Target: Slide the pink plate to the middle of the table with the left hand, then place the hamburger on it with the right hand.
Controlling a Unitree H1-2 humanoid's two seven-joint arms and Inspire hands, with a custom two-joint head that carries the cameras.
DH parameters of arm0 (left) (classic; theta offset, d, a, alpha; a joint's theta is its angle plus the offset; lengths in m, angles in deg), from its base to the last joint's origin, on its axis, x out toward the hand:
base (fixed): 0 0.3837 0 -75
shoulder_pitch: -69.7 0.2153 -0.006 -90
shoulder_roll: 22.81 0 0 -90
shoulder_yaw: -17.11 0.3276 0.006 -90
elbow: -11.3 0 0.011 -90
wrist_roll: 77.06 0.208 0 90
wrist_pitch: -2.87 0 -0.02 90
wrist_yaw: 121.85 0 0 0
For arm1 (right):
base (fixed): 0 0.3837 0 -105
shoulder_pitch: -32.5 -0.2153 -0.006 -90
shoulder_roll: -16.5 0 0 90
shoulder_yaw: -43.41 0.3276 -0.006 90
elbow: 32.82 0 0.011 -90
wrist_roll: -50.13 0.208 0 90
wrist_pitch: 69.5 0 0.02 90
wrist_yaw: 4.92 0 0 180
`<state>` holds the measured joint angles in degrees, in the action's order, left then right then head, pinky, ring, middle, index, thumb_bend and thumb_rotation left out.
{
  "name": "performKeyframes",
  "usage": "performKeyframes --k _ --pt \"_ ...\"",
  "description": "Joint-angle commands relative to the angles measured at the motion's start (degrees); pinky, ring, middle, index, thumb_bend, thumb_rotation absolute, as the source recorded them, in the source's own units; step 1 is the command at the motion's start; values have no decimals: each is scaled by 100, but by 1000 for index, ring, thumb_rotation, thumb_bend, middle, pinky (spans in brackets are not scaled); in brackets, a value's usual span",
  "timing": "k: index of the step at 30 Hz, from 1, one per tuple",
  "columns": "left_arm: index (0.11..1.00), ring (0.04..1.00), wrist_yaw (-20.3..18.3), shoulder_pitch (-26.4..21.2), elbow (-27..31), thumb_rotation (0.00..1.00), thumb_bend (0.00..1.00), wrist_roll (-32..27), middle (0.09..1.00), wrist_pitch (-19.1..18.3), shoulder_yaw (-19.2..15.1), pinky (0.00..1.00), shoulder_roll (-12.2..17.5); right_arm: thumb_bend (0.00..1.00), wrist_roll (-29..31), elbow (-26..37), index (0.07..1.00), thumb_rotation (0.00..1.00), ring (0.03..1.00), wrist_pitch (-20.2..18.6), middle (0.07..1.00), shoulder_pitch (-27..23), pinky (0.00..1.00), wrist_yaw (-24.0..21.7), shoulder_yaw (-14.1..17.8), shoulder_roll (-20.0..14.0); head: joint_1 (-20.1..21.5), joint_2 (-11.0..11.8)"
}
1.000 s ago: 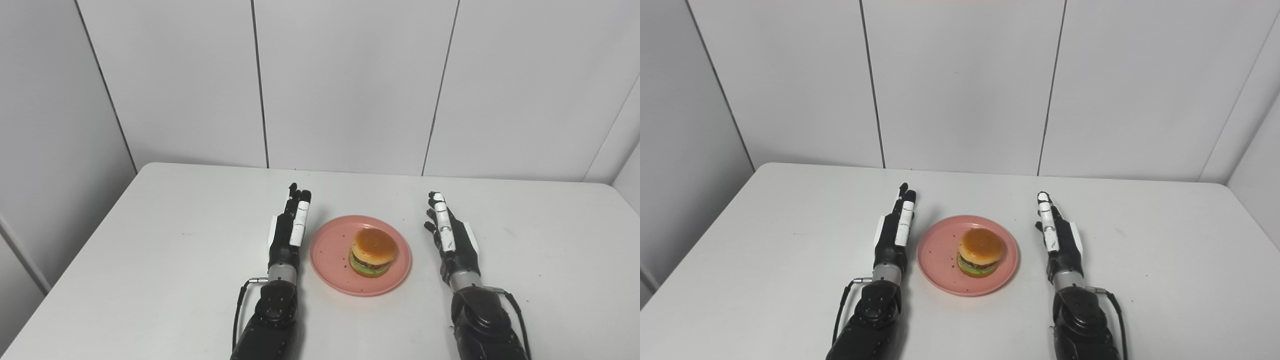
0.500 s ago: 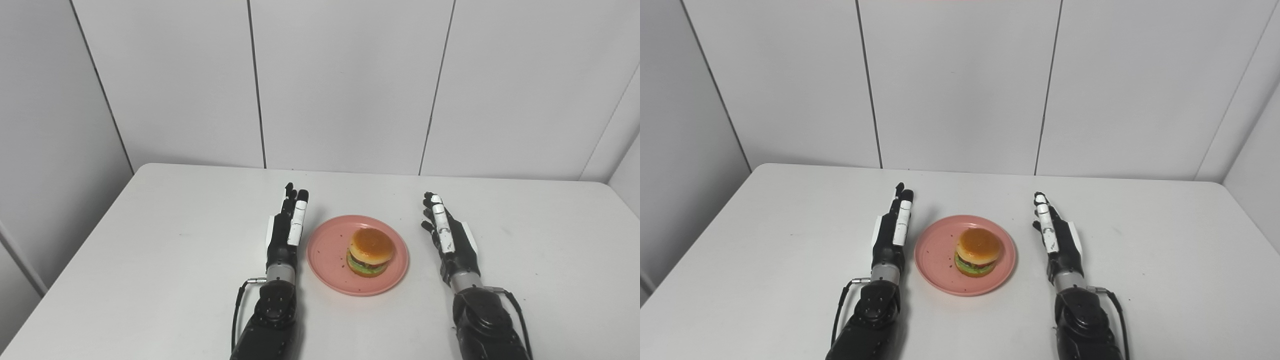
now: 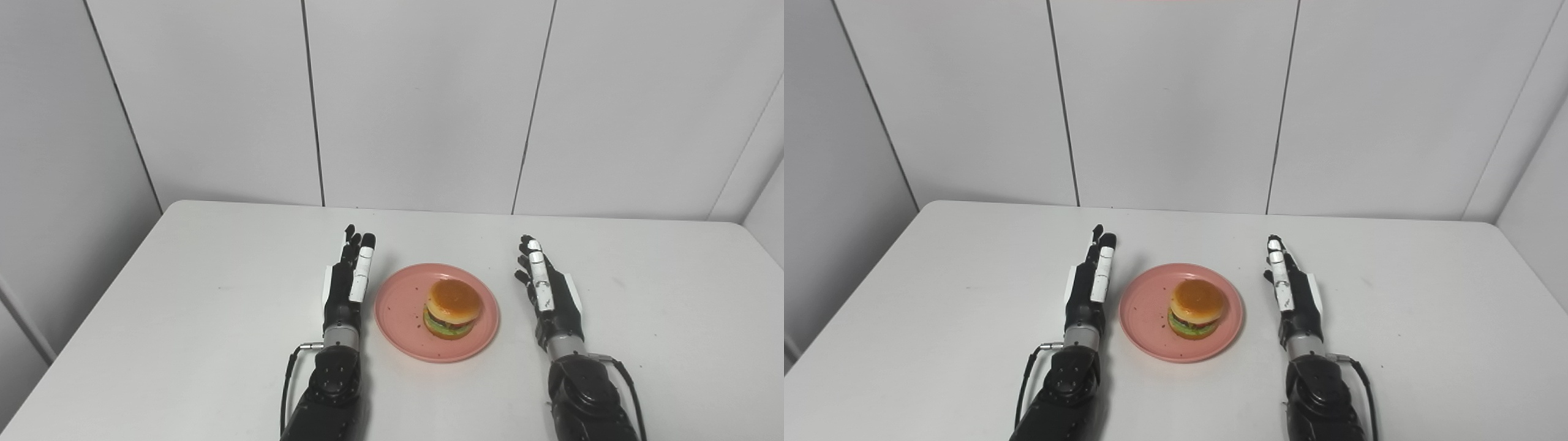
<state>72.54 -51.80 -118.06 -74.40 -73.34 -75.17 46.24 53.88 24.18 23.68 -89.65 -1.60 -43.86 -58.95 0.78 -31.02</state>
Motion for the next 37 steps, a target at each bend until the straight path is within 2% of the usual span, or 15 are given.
performKeyframes --k 1,7,11,37 --pt "969 997 -41 91 49 963 890 47 973 -32 1 1000 117 790 -25 25 910 1000 933 144 937 -43 957 30 4 78 -5 0" --pt "978 999 -106 159 224 963 925 18 968 -172 2 1000 170 766 -60 64 896 1000 922 134 925 -20 941 162 14 192 133 -19" --pt "970 988 -105 162 216 970 917 78 969 -171 38 1000 203 787 12 99 884 1000 914 64 915 -6 931 260 90 257 125 -36" --pt "976 987 -141 244 481 968 893 24 967 -381 2 1000 143 787 90 211 887 1000 920 -39 926 31 924 174 148 236 129 -84"
